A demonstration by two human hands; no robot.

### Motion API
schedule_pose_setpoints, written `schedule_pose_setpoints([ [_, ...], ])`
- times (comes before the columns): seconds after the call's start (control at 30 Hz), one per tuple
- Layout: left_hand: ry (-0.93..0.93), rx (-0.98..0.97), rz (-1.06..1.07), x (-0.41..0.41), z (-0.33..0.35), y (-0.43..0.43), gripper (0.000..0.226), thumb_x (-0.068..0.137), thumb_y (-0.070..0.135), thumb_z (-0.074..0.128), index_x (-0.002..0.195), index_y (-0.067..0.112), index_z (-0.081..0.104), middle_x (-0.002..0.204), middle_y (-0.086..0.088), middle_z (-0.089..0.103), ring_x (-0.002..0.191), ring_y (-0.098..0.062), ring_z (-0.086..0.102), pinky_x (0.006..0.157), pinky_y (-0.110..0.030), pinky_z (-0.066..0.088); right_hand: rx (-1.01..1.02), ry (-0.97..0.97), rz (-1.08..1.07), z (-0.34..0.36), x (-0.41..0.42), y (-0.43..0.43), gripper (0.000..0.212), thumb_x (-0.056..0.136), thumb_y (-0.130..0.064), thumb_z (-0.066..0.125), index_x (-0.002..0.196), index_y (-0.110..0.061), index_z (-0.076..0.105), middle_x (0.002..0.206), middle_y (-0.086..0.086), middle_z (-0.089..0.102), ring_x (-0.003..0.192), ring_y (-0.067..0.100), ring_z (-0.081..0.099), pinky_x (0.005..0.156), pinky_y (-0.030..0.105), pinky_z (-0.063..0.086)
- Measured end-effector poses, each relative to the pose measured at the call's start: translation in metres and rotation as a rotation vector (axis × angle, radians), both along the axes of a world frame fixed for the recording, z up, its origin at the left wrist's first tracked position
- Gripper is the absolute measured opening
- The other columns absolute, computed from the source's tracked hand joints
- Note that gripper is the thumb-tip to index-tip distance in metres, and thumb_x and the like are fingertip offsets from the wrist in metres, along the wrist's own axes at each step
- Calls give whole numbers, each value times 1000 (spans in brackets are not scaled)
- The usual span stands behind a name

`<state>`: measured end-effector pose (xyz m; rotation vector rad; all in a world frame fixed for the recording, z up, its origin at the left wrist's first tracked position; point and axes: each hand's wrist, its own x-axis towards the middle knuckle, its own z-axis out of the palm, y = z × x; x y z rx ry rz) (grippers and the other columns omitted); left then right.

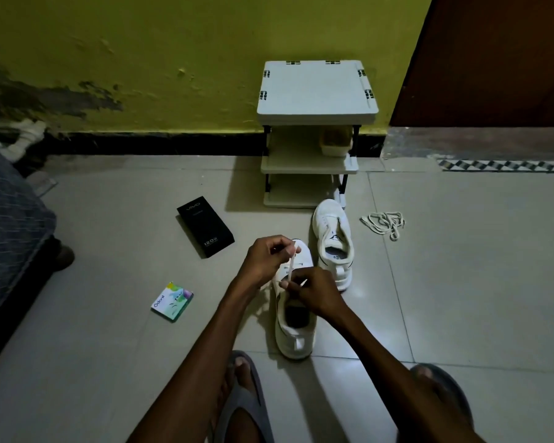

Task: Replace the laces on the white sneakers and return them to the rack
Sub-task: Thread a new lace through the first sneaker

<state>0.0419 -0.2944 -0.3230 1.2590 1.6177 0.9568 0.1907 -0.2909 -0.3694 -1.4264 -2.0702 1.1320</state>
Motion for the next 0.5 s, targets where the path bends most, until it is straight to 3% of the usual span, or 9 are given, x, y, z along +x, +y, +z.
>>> schedule_pose_setpoints([
  [0.13, 128, -140, -104, -3, -14, -4, 21, 98, 19, 47, 96, 23, 68, 93, 1, 73, 90, -16, 68, 86, -31, 52, -10, 41, -114, 5, 7, 4, 42, 90, -30, 68, 55, -11, 56, 52, 2, 53, 50, 8, 45, 51, 22, 31],
  [0.23, 254, -179, -147, -4, -21, -13, 17, 96, 25, 54, 92, 20, 69, 86, 2, 74, 85, -13, 68, 79, -28, 50, -46, 19, -187, 7, 12, 6, 41, 90, -33, 66, 62, -2, 61, 61, 14, 64, 57, 23, 60, 55, 32, 43],
  [0.4, 226, -235, -139, -6, -16, -15, 5, 79, 15, 75, 78, 18, 72, 70, 0, 74, 74, -15, 71, 71, -25, 54, -48, -28, -259, 8, 14, 10, 32, 86, -33, 67, 66, -8, 69, 66, 9, 67, 58, 18, 58, 57, 30, 43],
  [0.5, 213, -254, -131, 2, -13, -17, 27, 70, 13, 83, 94, 19, 69, 80, -3, 74, 75, -17, 71, 67, -24, 53, -85, 19, -229, 12, 13, 10, 33, 86, -28, 69, 63, -4, 64, 64, 13, 64, 54, 11, 49, 55, 27, 36],
])
